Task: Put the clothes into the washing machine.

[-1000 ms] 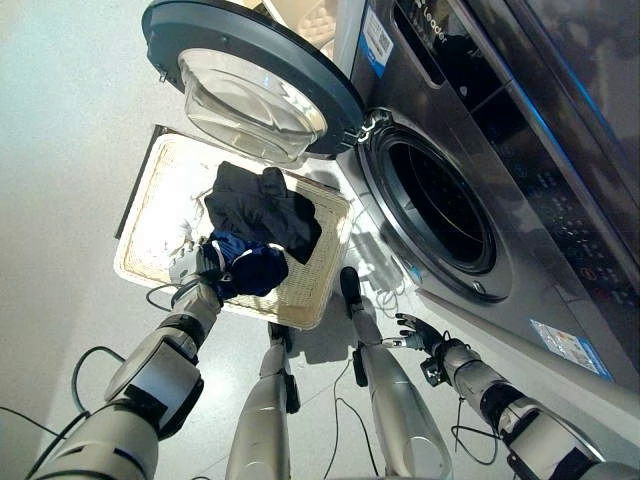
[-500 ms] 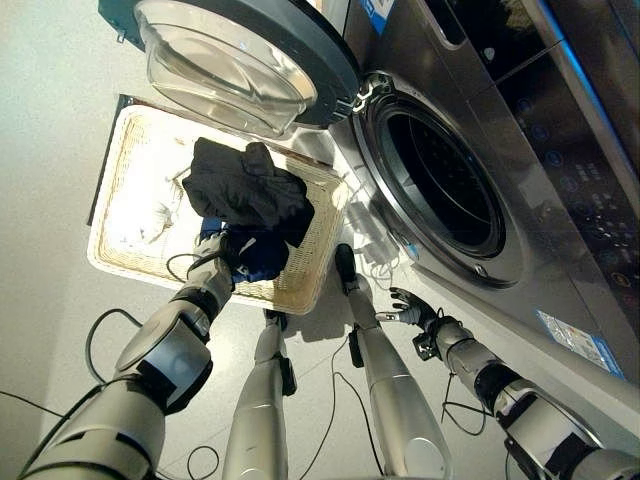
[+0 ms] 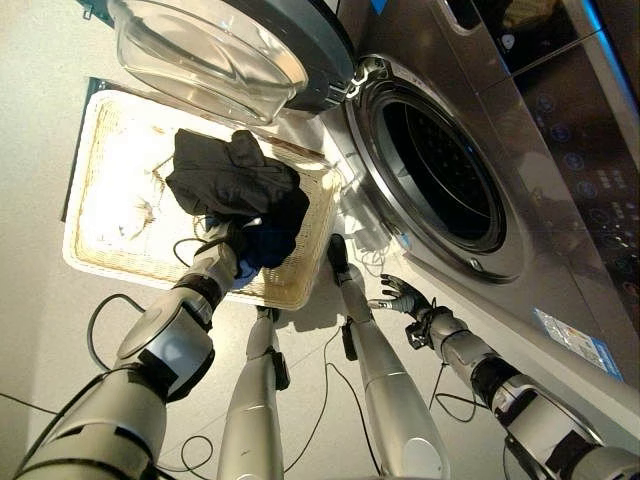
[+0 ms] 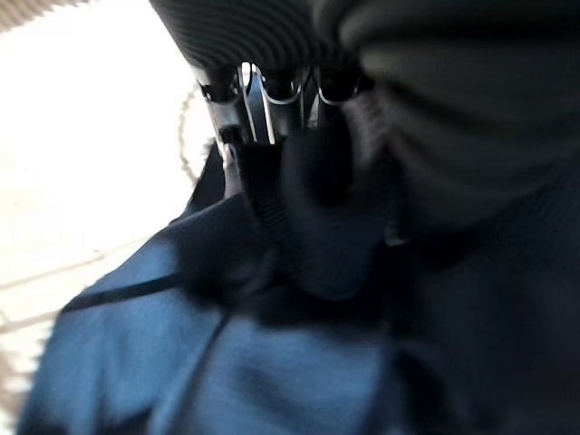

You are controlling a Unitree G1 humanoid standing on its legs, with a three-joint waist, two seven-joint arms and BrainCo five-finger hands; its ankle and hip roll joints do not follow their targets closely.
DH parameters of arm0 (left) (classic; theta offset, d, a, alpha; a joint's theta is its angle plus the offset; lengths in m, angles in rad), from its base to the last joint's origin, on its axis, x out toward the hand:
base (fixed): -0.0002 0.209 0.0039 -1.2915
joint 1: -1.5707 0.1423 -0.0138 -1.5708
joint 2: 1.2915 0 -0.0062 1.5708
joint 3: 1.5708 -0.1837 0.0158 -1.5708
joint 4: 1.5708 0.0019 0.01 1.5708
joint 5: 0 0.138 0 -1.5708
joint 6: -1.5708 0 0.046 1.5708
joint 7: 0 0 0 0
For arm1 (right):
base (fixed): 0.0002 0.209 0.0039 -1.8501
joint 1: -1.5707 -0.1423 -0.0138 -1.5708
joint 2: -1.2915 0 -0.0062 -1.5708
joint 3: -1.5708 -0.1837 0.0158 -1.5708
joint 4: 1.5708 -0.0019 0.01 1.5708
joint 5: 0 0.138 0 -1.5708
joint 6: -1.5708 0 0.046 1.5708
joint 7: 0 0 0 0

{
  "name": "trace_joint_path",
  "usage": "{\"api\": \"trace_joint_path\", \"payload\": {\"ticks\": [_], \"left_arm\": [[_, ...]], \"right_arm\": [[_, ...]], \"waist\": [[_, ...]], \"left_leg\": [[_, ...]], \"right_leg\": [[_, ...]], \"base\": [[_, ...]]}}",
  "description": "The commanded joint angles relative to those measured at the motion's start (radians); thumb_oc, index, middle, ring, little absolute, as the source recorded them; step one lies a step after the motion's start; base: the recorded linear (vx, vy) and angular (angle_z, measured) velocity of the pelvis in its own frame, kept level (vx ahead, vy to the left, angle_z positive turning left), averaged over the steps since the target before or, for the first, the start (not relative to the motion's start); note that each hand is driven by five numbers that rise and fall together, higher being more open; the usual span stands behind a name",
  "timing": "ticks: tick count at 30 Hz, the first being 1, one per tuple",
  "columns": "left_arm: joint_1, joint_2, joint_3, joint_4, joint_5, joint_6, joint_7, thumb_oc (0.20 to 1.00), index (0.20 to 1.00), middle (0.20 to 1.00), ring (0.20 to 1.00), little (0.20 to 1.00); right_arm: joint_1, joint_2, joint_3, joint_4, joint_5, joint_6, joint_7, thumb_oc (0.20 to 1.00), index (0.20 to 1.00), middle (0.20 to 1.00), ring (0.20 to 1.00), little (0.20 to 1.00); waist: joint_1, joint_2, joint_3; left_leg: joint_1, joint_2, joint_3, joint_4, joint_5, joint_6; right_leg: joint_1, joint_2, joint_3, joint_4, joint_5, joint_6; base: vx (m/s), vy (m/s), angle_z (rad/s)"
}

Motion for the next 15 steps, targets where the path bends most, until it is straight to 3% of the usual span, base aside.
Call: {"api": "trace_joint_path", "payload": {"ticks": [1, 7, 10, 15], "left_arm": [[-0.025, 0.011, 0.044, -0.069, -0.004, -0.104, 0.142, 0.2, 0.2, 0.2, 0.2, 0.2], [0.028, 0.039, 0.088, -0.26, -0.036, -0.12, 0.23, 0.2, 0.2, 0.2, 0.2, 0.2], [0.133, 0.061, 0.166, -0.413, -0.064, -0.144, 0.292, 0.2, 0.2, 0.2, 0.2, 0.2], [0.308, 0.075, 0.253, -0.607, -0.099, -0.235, 0.3, 0.2, 0.2, 0.2, 0.2, 0.2]], "right_arm": [[0.025, 0.007, -0.01, -0.084, 0.082, -0.064, -0.041, 1.0, 1.0, 1.0, 1.0, 1.0], [0.08, -0.021, -0.04, -0.301, 0.085, -0.099, -0.122, 1.0, 1.0, 1.0, 1.0, 1.0], [0.128, -0.041, -0.094, -0.454, 0.054, -0.127, -0.179, 1.0, 1.0, 1.0, 1.0, 1.0], [0.171, -0.054, -0.171, -0.601, 0.007, -0.13, -0.18, 1.0, 1.0, 1.0, 1.0, 1.0]], "waist": [[0.031, -0.026, 0.004], [0.047, -0.02, 0.004], [0.072, -0.011, 0.004], [0.108, 0.015, 0.004]], "left_leg": [[-0.082, -0.022, -0.049, -0.048, 0.119, 0.019], [-0.062, -0.021, -0.077, -0.038, 0.115, 0.018], [-0.013, -0.022, -0.096, -0.042, 0.113, 0.021], [0.035, -0.025, -0.113, -0.05, 0.117, 0.025]], "right_leg": [[-0.007, 0.057, -0.035, 0.058, -0.017, 0.029], [0.016, 0.054, -0.046, 0.091, -0.04, 0.03], [0.065, 0.051, -0.064, 0.106, -0.058, 0.031], [0.116, 0.039, -0.09, 0.111, -0.071, 0.034]], "base": [[-0.05, -0.082, 0.07], [-0.04, -0.066, 0.12], [-0.07, -0.104, 0.17], [-0.06, -0.036, 0.16]]}}
